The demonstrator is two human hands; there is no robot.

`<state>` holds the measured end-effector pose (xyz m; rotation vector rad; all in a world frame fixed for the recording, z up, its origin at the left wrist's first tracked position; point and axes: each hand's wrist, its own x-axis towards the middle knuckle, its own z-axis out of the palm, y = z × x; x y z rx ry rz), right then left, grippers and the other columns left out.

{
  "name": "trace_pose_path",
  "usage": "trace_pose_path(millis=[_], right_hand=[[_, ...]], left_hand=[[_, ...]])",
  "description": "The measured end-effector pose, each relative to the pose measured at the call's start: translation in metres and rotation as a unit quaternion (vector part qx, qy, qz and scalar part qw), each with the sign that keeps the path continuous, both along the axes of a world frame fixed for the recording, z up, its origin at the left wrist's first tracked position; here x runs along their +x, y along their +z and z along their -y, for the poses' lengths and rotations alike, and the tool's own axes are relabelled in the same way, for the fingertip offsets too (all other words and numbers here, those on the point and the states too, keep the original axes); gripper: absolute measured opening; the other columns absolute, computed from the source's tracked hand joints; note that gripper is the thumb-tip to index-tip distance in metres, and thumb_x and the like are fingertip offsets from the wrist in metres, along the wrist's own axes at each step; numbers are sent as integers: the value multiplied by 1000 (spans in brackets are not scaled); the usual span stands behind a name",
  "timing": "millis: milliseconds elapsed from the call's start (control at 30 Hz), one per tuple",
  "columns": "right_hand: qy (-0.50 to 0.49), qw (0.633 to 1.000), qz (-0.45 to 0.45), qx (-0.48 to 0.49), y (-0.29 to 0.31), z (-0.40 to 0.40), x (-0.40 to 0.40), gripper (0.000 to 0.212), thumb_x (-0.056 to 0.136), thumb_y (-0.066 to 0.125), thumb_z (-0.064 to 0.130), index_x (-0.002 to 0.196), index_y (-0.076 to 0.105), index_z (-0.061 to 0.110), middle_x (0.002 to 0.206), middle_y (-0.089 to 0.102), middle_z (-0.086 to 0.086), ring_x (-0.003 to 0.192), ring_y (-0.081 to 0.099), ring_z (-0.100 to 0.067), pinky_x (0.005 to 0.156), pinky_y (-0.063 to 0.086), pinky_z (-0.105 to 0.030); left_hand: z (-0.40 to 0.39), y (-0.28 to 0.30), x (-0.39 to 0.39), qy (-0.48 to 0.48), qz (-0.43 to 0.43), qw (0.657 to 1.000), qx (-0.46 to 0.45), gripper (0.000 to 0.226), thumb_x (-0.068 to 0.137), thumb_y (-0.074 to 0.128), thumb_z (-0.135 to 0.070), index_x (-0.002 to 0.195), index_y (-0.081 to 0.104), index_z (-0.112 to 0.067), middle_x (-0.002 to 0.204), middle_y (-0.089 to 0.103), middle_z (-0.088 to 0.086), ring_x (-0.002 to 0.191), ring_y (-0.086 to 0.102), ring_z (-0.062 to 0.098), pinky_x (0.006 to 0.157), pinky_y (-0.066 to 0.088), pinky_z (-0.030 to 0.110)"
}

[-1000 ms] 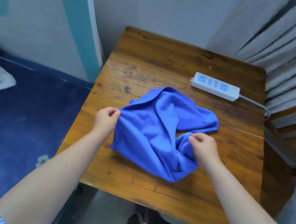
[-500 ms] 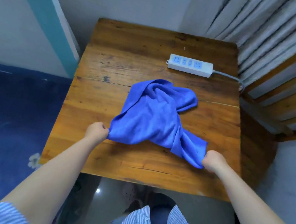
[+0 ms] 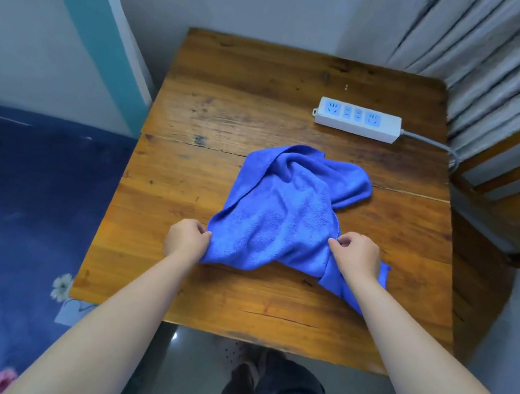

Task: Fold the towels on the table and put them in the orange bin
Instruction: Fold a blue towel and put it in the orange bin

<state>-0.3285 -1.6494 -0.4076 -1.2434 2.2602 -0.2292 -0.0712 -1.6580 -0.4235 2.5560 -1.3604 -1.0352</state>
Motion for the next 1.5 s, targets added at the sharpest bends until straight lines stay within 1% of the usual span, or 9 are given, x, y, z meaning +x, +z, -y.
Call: trace_pose_path(millis=[167, 367, 600, 800, 900, 1033, 1200, 1333, 1500], right_hand=[[-48, 996, 41, 59, 0, 14, -9, 21, 80, 49, -3, 71, 63, 11, 87, 64, -13, 95, 57, -30, 72, 37, -25], [-112, 967, 169, 154, 31, 28, -11, 33, 78, 44, -4, 50, 36, 12, 45, 31, -4, 46, 23, -17, 46, 18, -22], [-163, 933, 318, -47, 135, 89, -6, 28, 78, 37, -6, 57, 38, 11, 60, 32, -7, 51, 28, -17, 48, 21, -22], [-89, 936, 334, -62, 211, 116, -21, 22, 86, 55, 21, 64, 51, 20, 67, 49, 0, 59, 45, -14, 55, 32, -24], [-36, 963, 260, 65, 206, 112, -28, 18, 85, 61, 12, 71, 50, 12, 68, 50, -5, 57, 45, -16, 50, 31, -23], [-75, 968, 238, 26, 194, 127, -28, 15, 86, 56, 4, 72, 50, 7, 80, 52, -12, 61, 46, -21, 54, 36, -21], [12, 971, 214, -101, 213, 179, -5, 27, 83, 56, 3, 58, 52, 10, 73, 54, -10, 78, 50, -21, 64, 39, -20], [57, 957, 196, -206, 254, 222, 20, 21, 82, 57, 10, 70, 63, -5, 73, 51, -13, 72, 48, -21, 60, 37, -27], [99, 912, 202, -342, 308, 244, 34, 22, 84, 58, 15, 88, 67, -4, 76, 55, -11, 76, 48, -21, 68, 37, -30]], left_hand=[[7, -3, -2, 40, -44, 998, 27, 22, 88, 50, -11, 99, 68, -5, 112, 65, 17, 109, 57, 32, 89, 44, 31], [19, 14, 6, 176, -212, 960, 42, 19, 87, 42, 2, 84, 61, 3, 95, 56, 18, 85, 48, 21, 71, 37, 30], [80, 104, 12, 260, -345, 889, -150, 26, 86, 37, 1, 69, 51, -13, 77, 46, 6, 74, 41, 20, 60, 30, 24], [118, 181, 22, 147, -333, 901, -236, 32, 83, 36, -1, 54, 37, -16, 59, 32, 3, 57, 27, 15, 56, 25, 25], [120, 201, 18, 96, -303, 930, -184, 30, 78, 37, 2, 53, 33, -14, 57, 26, 4, 54, 23, 16, 53, 20, 23], [128, 209, 15, 137, -264, 943, -151, 31, 84, 36, 6, 57, 34, -9, 57, 30, 7, 50, 28, 19, 51, 24, 22], [156, 226, 11, 204, -290, 916, -188, 27, 91, 36, -1, 67, 47, -5, 74, 47, 12, 56, 37, 19, 53, 31, 23], [183, 257, 9, 253, -251, 872, -336, 32, 94, 31, -6, 113, 49, 11, 93, 48, 20, 75, 40, 20, 66, 33, 25], [198, 318, 25, 237, -191, 812, -499, 25, 95, 30, -10, 86, 52, -1, 78, 52, 13, 84, 47, 25, 71, 36, 32]])
